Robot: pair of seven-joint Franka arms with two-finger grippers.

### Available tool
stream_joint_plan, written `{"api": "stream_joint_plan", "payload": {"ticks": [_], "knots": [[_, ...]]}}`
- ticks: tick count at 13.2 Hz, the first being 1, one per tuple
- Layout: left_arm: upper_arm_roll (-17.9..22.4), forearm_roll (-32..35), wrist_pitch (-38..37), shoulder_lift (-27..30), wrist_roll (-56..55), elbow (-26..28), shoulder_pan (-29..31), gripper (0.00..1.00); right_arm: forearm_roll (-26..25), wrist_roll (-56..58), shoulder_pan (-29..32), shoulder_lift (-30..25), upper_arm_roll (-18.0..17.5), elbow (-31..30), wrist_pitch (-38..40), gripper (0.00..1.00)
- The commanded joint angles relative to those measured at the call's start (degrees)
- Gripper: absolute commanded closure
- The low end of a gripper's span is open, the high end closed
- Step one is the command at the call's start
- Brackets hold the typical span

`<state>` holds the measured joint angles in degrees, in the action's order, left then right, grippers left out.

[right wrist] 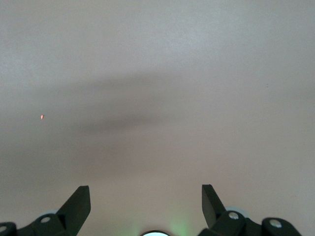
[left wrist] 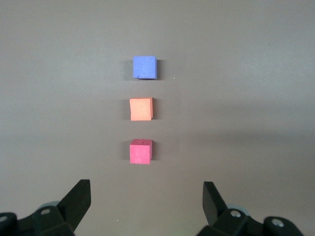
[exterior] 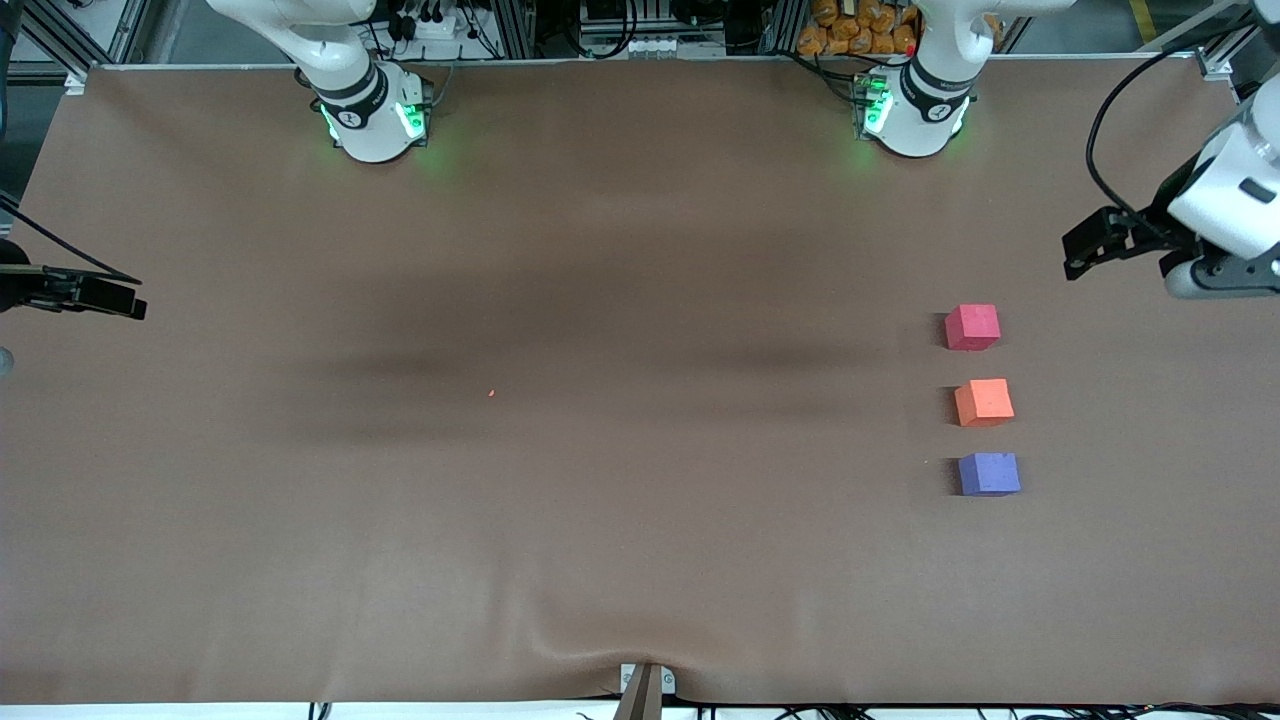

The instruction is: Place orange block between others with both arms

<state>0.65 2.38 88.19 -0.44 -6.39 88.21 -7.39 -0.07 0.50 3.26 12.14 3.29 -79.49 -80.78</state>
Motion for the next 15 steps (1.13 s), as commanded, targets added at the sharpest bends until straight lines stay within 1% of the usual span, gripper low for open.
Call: {"api": "stream_joint_plan", "payload": {"ticks": [1, 2, 3, 4, 5, 8, 13, 15], "knots": [[1.20, -2.20, -1.26, 1.23, 1.03, 0.03, -0.78, 0.00, 0.51, -0.07, 0.96, -0.10, -0.66, 0.39, 0.00, 0.00], [1.20, -2.20, -1.35, 1.49, 1.03, 0.03, -0.52, 0.00, 0.51, -0.07, 0.96, -0.10, -0.66, 0.39, 0.00, 0.00], [0.59, -2.20, -1.96, 2.19, 2.77, 0.03, 1.48, 0.00, 0.51, -0.07, 0.96, -0.10, -0.66, 0.39, 0.00, 0.00], [-0.81, -2.29, -2.23, 2.46, 4.35, 0.21, 2.63, 0.00, 0.51, -0.07, 0.96, -0.10, -0.66, 0.39, 0.00, 0.00], [-1.26, -2.37, -2.93, 2.64, 4.45, 0.21, 3.43, 0.00, 0.51, -0.07, 0.96, -0.10, -0.66, 0.39, 0.00, 0.00], [-2.75, -2.55, -3.29, 2.46, 3.67, 0.12, 3.87, 0.00, 0.60, -0.07, 0.96, -0.10, -0.66, 0.39, 0.00, 0.00], [-3.02, -3.16, -3.37, 2.20, 3.40, 0.12, 3.35, 0.00, 0.60, -0.07, 0.96, -0.36, -0.66, 0.39, 0.00, 0.00], [-3.37, -4.92, -3.11, 1.94, 3.14, 0.12, 3.17, 0.00, 0.60, -0.07, 0.79, -0.36, -0.74, 0.39, 0.09, 0.00]]}}
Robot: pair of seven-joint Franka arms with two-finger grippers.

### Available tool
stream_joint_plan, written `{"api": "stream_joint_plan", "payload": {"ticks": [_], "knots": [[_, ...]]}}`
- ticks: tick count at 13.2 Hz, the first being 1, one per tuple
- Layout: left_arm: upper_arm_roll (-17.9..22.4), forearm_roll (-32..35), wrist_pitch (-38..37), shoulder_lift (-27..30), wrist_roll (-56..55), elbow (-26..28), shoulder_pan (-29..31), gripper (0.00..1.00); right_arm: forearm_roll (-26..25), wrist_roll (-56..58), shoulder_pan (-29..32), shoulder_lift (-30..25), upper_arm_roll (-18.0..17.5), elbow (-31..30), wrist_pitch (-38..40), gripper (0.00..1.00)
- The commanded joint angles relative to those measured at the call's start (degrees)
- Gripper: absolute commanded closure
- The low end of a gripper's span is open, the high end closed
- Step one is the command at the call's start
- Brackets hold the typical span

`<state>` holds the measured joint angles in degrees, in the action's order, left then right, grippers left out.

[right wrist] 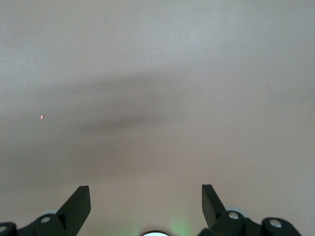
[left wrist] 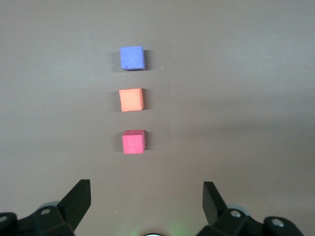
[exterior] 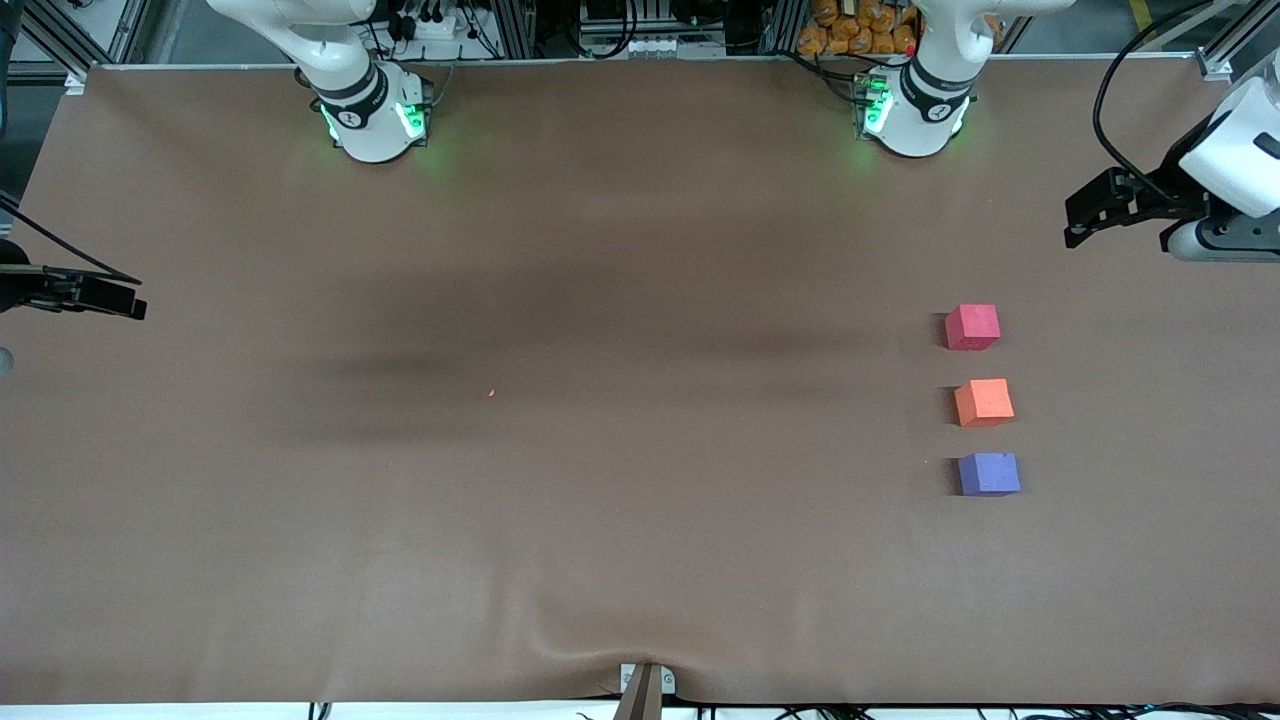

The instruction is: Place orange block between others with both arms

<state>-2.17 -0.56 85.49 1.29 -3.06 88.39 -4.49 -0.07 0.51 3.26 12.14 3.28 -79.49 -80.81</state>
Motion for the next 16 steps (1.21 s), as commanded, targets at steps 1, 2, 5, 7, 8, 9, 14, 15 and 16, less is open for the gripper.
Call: {"api": "stream_joint_plan", "payload": {"ticks": [1, 2, 5, 7, 8, 9, 14, 15, 16], "knots": [[-0.55, -1.90, 0.11, 0.21, -0.19, -0.15, 0.36, 0.00, 0.69, -0.15, 0.78, -0.36, -0.73, 0.39, 0.13, 0.00], [-0.81, -2.07, 0.38, 0.55, -0.28, -0.15, 0.27, 0.00, 0.69, -0.15, 0.78, -0.36, -0.73, 0.39, 0.13, 0.00], [-0.99, -1.03, 1.35, 0.65, 0.25, -0.24, 0.71, 0.00, 0.77, -0.15, 0.87, -0.45, -0.64, 0.39, 0.13, 0.00], [-1.16, 1.17, 1.00, 0.65, -0.27, 0.03, 0.45, 0.00, 0.86, -0.15, 0.87, -0.45, -0.73, 0.74, 0.13, 0.00], [-1.17, 1.18, 0.91, 0.73, -0.36, -0.06, 0.53, 0.00, 0.86, -0.15, 0.87, -0.45, -0.73, 0.74, 0.13, 0.00], [-1.08, 1.18, 0.82, 0.73, -0.54, -0.06, 0.62, 0.00, 0.86, -0.15, 0.87, -0.45, -0.64, 0.74, 0.13, 0.00], [-1.08, 1.18, 0.03, 0.73, -2.30, 0.29, 0.80, 0.00, 0.95, -0.15, 0.87, -0.45, -0.64, 0.74, 0.13, 0.00], [-1.08, 1.27, -0.06, 0.73, -2.30, 0.29, 0.80, 0.00, 0.95, -0.15, 0.87, -0.53, -0.64, 0.74, 0.13, 0.00], [-1.08, 1.27, 0.03, 0.73, -2.30, 0.29, 0.71, 0.00, 0.95, -0.15, 0.87, -0.45, -0.64, 0.74, 0.13, 0.00]]}}
